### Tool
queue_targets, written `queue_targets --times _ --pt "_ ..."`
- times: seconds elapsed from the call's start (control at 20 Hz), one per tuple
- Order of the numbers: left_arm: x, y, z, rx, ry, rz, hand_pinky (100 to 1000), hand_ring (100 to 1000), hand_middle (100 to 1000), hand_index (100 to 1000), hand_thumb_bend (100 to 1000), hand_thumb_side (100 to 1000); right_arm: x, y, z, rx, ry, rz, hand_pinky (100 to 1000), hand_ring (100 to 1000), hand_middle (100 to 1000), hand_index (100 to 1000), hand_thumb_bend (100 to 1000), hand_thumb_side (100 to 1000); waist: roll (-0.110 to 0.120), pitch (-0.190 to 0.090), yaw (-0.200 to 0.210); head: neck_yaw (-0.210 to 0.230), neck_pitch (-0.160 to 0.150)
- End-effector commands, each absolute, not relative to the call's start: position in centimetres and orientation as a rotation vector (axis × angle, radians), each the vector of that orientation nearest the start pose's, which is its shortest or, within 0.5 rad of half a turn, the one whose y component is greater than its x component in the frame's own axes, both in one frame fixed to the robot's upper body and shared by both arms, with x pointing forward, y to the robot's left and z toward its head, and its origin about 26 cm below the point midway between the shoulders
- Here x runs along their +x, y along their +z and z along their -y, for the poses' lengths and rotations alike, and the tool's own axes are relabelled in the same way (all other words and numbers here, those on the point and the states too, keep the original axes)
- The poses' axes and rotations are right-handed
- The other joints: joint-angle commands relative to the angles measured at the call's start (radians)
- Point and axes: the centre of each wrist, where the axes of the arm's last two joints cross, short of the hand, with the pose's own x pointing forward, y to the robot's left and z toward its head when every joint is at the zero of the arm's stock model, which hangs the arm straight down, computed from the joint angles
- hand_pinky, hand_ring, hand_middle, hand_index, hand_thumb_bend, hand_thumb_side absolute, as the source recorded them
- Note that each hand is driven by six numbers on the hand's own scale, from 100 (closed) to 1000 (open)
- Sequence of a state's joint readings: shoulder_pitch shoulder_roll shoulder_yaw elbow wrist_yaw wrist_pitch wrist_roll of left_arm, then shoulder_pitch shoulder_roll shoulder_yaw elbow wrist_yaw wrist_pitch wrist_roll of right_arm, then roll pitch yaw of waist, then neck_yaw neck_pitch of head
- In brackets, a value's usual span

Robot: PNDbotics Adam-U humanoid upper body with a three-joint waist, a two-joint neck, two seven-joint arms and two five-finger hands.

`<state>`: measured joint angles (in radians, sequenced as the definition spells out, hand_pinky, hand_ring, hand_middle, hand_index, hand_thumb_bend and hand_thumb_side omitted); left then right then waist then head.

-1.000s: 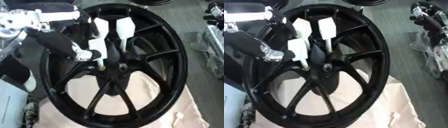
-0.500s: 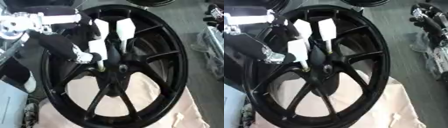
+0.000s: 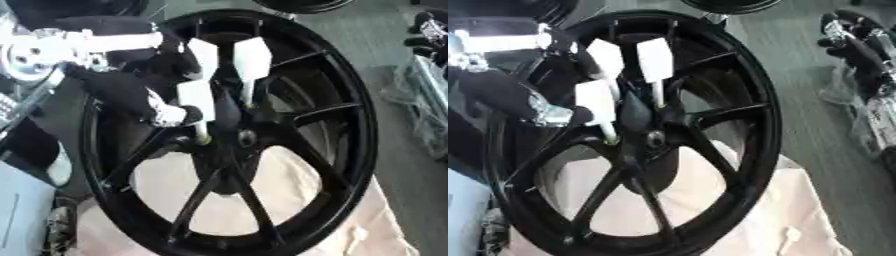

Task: Pull the pin out of the wheel hub.

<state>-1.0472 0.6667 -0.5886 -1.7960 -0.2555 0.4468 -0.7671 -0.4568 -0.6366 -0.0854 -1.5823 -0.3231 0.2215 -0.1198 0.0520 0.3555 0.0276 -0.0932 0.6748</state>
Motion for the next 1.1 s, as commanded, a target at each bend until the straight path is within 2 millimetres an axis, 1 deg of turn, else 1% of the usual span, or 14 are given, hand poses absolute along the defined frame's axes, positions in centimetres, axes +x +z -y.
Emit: queue_targets --times 0.05,0.4,0.75,1.1 --pt "33.12 33.27 -14.04 0.359 -1.778 1.331 773 723 749 829 407 493 35.75 22.7 36.94 -0.35 0.125 1.882 882 770 726 904 184 514 -0.005 -0.014 -0.001 0.003 -0.012" --pt "33.59 32.94 -14.06 0.362 -1.768 1.327 773 724 749 829 405 498 35.77 22.71 36.9 -0.348 0.125 1.883 882 770 726 904 181 516 -0.005 -0.01 -0.004 0.003 -0.015" --pt "33.56 32.91 -13.84 0.351 -1.779 1.329 766 680 692 793 401 498 35.79 22.61 36.91 -0.347 0.124 1.88 882 770 726 904 178 519 -0.005 -0.007 -0.004 0.003 -0.016" --pt "33.67 32.78 -13.49 0.347 -1.788 1.328 758 659 667 773 405 471 35.8 22.59 36.9 -0.347 0.125 1.88 883 771 726 904 175 521 -0.005 -0.005 -0.005 0.004 -0.017"
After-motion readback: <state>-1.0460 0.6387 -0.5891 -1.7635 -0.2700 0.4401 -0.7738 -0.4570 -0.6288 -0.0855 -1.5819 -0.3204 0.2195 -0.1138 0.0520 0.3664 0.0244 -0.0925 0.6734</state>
